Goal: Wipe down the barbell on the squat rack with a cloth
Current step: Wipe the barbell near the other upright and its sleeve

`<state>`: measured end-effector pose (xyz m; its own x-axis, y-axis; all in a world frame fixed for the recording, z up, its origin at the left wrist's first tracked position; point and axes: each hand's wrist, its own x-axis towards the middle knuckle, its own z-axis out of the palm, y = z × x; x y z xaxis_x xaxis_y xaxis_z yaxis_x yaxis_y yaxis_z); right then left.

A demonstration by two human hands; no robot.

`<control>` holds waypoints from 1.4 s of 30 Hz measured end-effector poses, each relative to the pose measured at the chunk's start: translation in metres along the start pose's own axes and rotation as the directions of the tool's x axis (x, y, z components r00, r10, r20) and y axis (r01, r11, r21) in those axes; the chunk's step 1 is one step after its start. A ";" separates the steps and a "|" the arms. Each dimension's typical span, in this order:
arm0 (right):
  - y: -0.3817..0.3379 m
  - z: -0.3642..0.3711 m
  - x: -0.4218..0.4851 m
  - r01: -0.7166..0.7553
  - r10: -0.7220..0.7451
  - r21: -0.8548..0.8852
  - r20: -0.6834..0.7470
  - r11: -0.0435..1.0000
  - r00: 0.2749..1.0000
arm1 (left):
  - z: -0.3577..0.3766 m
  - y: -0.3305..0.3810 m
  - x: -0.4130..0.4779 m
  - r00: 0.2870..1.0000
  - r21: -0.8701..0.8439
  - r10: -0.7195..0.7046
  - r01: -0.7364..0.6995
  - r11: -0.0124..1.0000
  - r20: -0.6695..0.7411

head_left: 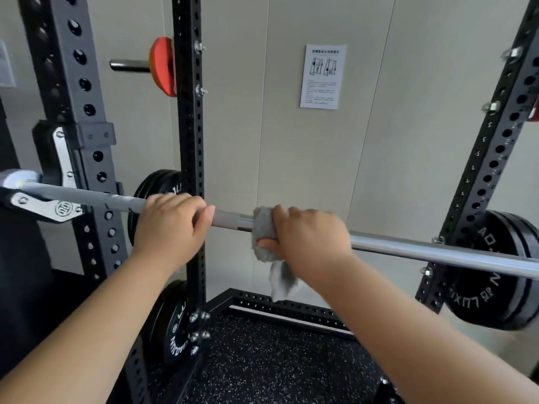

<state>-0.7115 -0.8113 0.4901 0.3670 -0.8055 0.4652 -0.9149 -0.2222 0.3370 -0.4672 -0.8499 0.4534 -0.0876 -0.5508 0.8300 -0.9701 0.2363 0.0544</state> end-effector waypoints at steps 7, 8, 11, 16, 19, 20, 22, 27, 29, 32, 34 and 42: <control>-0.012 -0.009 0.014 -0.026 0.022 0.066 0.060 0.997 0.998 | 0.009 -0.034 -0.005 0.994 -0.049 0.008 -0.013 0.999 -0.109; -0.012 -0.015 0.016 -0.042 0.036 0.056 0.094 0.998 0.995 | 0.010 -0.035 -0.004 0.994 -0.044 0.014 -0.018 0.999 -0.105; -0.036 -0.024 0.032 -0.050 0.046 0.022 0.161 0.998 0.986 | 0.013 -0.044 -0.003 0.993 -0.042 0.076 -0.080 0.996 -0.086; -0.104 -0.004 0.068 0.026 -0.026 -0.063 -0.004 0.998 1.000 | 0.013 -0.062 -0.003 0.983 -0.092 0.178 -0.181 0.979 -0.041; -0.103 -0.005 0.066 0.020 -0.021 -0.013 -0.056 1.000 0.998 | 0.007 -0.080 0.000 0.960 -0.157 0.278 -0.281 0.947 -0.037; -0.098 -0.010 0.066 0.005 -0.005 0.030 -0.005 1.000 1.000 | 0.004 -0.089 0.001 0.958 -0.171 0.284 -0.285 0.943 -0.034; -0.091 -0.021 0.069 -0.027 0.013 0.097 0.146 0.995 0.989 | 0.001 -0.112 0.004 0.965 -0.169 0.258 -0.261 0.951 -0.036; -0.110 -0.033 0.092 -0.046 -0.002 0.165 0.282 0.985 0.959 | 0.012 -0.151 -0.009 0.969 -0.102 0.238 -0.244 0.964 -0.062; -0.142 -0.030 0.111 0.010 -0.040 0.124 0.244 0.992 0.969 | 0.020 -0.151 -0.013 0.971 -0.077 0.233 -0.237 0.969 -0.058; -0.176 -0.021 0.127 0.069 -0.074 0.040 0.136 0.997 0.988 | 0.023 -0.155 -0.014 0.963 -0.067 0.261 -0.266 0.962 -0.072; -0.173 -0.015 0.124 0.087 -0.089 0.028 0.080 0.996 0.993 | 0.018 -0.164 -0.011 0.955 -0.055 0.290 -0.293 0.954 -0.065; -0.174 -0.030 0.137 0.043 -0.070 0.124 0.220 0.991 0.973 | 0.000 -0.203 -0.005 0.984 -0.050 0.178 -0.177 0.983 0.011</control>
<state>-0.4969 -0.8670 0.5197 0.3840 -0.8892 0.2486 -0.9119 -0.3231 0.2529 -0.2695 -0.8955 0.4377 -0.2615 -0.5088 0.8202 -0.9266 0.3703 -0.0658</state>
